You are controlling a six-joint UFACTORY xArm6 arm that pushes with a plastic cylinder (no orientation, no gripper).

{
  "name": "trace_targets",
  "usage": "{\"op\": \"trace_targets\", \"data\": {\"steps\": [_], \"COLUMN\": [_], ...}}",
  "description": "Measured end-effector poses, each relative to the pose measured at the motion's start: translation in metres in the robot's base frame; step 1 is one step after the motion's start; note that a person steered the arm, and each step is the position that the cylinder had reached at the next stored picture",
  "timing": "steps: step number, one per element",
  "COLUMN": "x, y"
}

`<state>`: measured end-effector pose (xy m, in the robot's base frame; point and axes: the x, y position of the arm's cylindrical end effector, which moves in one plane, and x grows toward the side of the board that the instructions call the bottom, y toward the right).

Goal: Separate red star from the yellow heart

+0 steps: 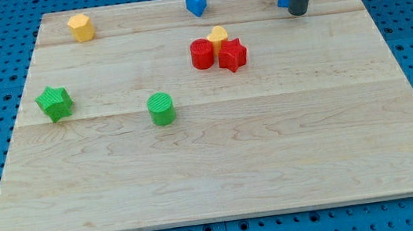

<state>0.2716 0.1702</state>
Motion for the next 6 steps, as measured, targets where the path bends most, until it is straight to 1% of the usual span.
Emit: {"op": "trace_targets", "data": {"steps": [1, 2, 3, 4, 6], "x": [0.019, 0.043, 0.099, 0.113, 0.111], "y": [-0.048, -0.113, -0.130, -0.130, -0.112]}}
